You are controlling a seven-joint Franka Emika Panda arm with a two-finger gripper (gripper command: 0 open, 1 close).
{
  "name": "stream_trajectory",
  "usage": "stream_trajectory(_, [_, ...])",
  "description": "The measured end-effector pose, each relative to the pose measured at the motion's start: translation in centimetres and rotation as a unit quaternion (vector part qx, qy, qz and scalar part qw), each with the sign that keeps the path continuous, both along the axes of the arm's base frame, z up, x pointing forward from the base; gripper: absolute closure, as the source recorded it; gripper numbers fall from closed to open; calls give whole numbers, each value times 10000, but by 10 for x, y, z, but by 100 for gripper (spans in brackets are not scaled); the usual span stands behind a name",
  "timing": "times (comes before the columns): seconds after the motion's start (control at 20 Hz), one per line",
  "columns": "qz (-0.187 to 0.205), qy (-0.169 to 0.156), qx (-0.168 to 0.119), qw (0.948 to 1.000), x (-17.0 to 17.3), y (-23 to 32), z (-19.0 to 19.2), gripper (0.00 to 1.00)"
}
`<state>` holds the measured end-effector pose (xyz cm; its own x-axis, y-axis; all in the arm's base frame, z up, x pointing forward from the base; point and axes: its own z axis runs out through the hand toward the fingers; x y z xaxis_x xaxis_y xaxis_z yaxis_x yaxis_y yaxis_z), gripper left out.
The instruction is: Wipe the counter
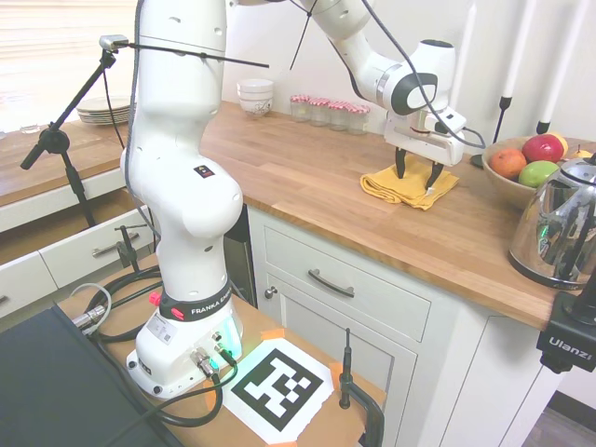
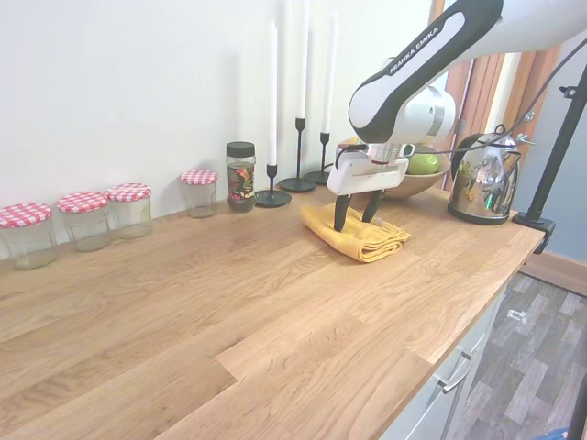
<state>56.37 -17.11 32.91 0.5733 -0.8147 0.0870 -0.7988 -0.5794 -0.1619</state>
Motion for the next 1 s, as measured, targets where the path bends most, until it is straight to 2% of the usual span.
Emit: stream_trajectory(1.0, [-57,-71,125,9999,0,0,-1,100])
